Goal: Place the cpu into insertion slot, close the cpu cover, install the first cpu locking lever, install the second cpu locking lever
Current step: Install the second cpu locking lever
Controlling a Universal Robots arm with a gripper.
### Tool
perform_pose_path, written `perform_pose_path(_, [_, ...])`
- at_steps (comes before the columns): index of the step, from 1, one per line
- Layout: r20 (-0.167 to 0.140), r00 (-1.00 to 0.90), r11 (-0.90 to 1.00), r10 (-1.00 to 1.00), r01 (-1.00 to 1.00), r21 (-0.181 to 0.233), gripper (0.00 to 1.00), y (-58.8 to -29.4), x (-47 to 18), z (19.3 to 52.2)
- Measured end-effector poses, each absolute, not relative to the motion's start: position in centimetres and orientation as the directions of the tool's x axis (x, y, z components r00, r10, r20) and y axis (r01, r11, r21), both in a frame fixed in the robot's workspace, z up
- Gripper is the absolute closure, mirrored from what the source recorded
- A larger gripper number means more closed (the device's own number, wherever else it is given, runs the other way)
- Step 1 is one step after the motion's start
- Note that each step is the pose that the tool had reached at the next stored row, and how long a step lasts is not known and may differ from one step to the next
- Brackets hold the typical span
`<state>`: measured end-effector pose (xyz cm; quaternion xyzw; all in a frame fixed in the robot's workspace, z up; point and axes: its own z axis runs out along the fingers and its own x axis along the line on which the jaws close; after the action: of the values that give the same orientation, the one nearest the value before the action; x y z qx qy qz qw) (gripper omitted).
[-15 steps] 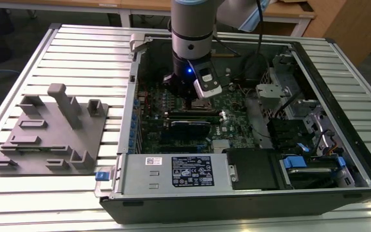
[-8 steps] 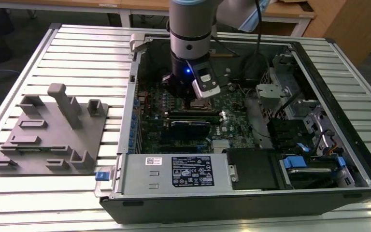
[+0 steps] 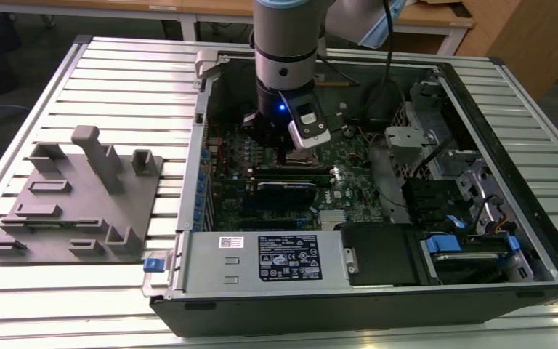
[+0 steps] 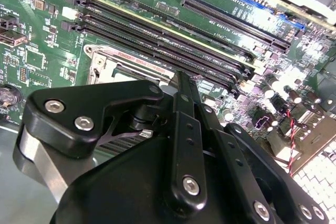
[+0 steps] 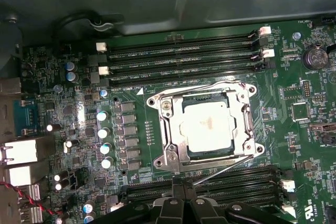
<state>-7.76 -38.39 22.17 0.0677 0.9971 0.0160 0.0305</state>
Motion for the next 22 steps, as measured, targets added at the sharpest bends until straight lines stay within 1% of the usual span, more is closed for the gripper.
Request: perform_pose_path(22, [-0.058,-0.989,0.99,0.136,0.134,0.038,0.9,-38.5,-8.6,21.1])
